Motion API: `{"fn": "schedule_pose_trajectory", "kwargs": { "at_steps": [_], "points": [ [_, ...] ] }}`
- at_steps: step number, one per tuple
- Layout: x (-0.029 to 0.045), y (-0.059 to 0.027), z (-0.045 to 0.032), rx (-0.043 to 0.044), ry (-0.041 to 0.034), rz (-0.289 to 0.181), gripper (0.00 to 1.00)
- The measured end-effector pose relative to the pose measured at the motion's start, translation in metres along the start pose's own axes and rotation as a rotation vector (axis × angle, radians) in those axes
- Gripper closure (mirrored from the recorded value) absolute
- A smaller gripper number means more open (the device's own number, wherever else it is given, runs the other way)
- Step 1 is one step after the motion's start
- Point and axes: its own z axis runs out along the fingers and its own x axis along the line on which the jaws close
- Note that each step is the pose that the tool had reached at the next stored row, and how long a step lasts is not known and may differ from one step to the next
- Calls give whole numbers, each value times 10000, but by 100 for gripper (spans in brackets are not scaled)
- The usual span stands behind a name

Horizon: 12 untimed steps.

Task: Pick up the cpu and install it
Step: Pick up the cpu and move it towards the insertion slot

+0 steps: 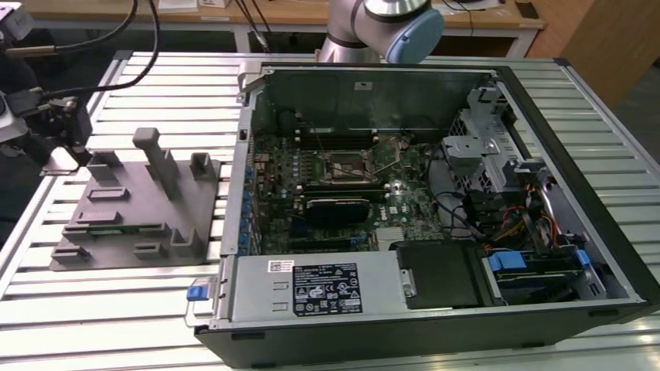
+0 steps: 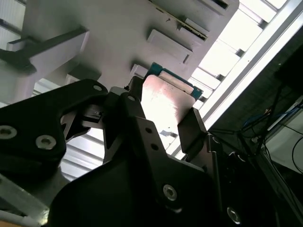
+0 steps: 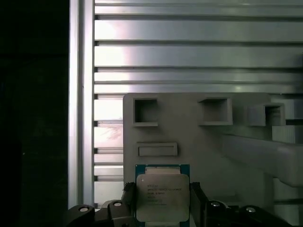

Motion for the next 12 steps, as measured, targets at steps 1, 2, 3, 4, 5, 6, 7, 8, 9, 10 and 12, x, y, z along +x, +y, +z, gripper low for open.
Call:
{"fn": "schedule_pose_trajectory", "kwargs": {
  "at_steps": [1, 2, 3, 4, 5, 6, 7, 8, 9, 10, 12],
  "points": [
    [-1, 2, -38, -1, -5, 0, 46],
    [-2, 3, -76, -1, -9, -1, 46],
    [-3, 5, -116, -1, -11, 0, 46],
    [-4, 7, -152, -1, -18, 0, 46],
    [-5, 9, -190, -1, -25, 0, 46],
    [-6, 11, -232, -1, -32, -1, 46],
    [-8, 13, -271, -3, -40, -1, 46],
    [-9, 15, -312, -2, -45, -1, 46],
    [-10, 16, -353, -2, -50, -1, 46],
    [-11, 18, -391, -2, -57, -2, 46],
    [-13, 22, -468, -2, -73, -3, 46]
  ]
}}
